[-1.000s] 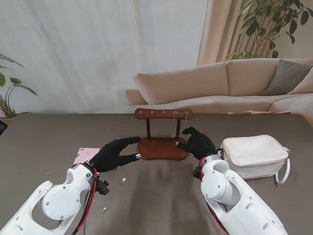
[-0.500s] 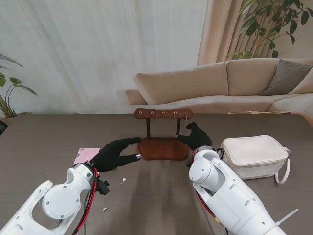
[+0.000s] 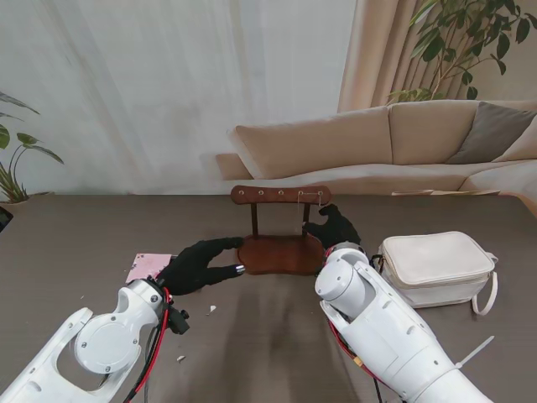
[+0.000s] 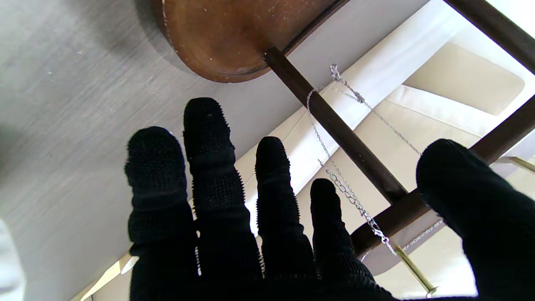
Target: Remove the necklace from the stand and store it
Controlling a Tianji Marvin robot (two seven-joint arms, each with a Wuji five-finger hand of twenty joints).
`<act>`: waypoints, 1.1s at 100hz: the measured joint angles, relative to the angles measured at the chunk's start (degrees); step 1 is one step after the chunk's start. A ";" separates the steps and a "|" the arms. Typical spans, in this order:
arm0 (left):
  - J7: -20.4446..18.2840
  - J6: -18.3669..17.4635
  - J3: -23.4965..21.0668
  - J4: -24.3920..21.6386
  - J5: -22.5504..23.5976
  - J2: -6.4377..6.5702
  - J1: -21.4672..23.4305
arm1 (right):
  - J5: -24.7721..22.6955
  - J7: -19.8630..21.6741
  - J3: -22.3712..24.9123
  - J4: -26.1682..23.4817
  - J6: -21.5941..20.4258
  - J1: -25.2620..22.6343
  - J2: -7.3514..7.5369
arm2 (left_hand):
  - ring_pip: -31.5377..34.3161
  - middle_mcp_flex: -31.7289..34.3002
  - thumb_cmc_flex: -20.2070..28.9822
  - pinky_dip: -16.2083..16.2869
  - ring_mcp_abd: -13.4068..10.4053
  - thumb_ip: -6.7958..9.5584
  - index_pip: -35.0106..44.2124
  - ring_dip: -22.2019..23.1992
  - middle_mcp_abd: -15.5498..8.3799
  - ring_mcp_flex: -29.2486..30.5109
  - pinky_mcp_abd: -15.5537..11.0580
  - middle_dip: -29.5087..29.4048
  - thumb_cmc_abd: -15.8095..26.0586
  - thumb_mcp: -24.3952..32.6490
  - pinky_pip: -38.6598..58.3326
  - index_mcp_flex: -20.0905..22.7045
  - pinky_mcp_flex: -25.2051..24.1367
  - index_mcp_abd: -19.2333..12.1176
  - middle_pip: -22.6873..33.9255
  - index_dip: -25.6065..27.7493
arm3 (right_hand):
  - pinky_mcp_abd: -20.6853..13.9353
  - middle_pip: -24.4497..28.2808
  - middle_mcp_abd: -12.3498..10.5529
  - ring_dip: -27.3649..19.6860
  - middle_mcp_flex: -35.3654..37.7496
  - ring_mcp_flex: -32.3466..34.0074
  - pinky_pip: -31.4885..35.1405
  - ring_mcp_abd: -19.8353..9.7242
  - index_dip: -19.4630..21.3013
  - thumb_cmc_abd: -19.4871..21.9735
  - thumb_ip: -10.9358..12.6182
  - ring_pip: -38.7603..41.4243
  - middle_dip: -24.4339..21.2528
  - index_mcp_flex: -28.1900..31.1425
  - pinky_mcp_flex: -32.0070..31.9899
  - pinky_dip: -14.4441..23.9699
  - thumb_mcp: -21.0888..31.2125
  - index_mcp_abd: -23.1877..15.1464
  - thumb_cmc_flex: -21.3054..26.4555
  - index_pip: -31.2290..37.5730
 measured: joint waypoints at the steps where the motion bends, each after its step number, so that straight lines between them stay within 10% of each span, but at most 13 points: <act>1: -0.03 0.02 0.02 0.02 -0.04 0.00 -0.03 | 0.04 -0.03 -0.05 0.16 0.01 0.10 -0.06 | 0.00 0.00 0.00 0.00 0.00 0.00 0.00 0.00 0.00 0.00 0.00 0.00 0.00 0.00 0.00 0.00 0.00 0.00 0.00 0.00 | 0.00 0.00 0.00 0.16 0.00 0.09 0.01 0.00 0.00 0.00 0.00 0.43 -0.04 0.10 0.00 0.00 0.48 -0.06 0.00 0.05; 51: -0.80 0.63 0.29 0.17 -0.74 0.06 -0.35 | 5.81 -5.57 -1.18 7.67 -1.75 3.98 -3.77 | 0.00 0.01 0.00 0.00 0.00 0.00 0.00 0.00 0.00 0.00 0.00 0.01 0.00 -0.38 0.00 0.02 -0.01 0.00 0.01 0.00 | 0.04 0.75 0.10 0.93 6.39 4.76 2.98 -0.27 2.77 -0.18 0.00 3.46 -0.33 19.14 0.02 0.00 9.02 -3.53 6.32 5.20; 68: -0.94 0.69 0.36 0.19 -0.89 0.09 -0.41 | 6.85 -8.54 -1.15 9.80 -2.45 4.83 -5.13 | 0.00 0.01 0.00 0.00 0.00 0.00 0.00 0.00 0.00 0.00 0.00 0.01 0.00 -0.61 0.00 0.32 -0.11 0.00 0.01 0.00 | 0.06 0.70 0.02 1.72 11.31 9.04 4.96 -0.87 -0.27 -4.91 -10.82 6.10 -0.33 24.61 0.09 -1.32 10.28 -3.83 15.10 16.76; 110: -1.95 0.92 0.80 0.52 -1.59 0.24 -0.96 | 8.17 -11.66 0.06 10.99 -2.88 5.54 -6.46 | 0.00 0.02 0.00 0.00 0.00 0.00 0.00 -0.63 0.00 0.00 0.00 0.01 0.03 -1.16 0.00 0.63 -0.17 0.00 0.01 0.00 | 1.48 2.79 -0.10 5.94 21.76 13.30 9.78 -2.08 2.92 -7.36 -12.52 16.46 4.76 35.74 0.30 -2.01 11.61 -3.21 19.42 22.27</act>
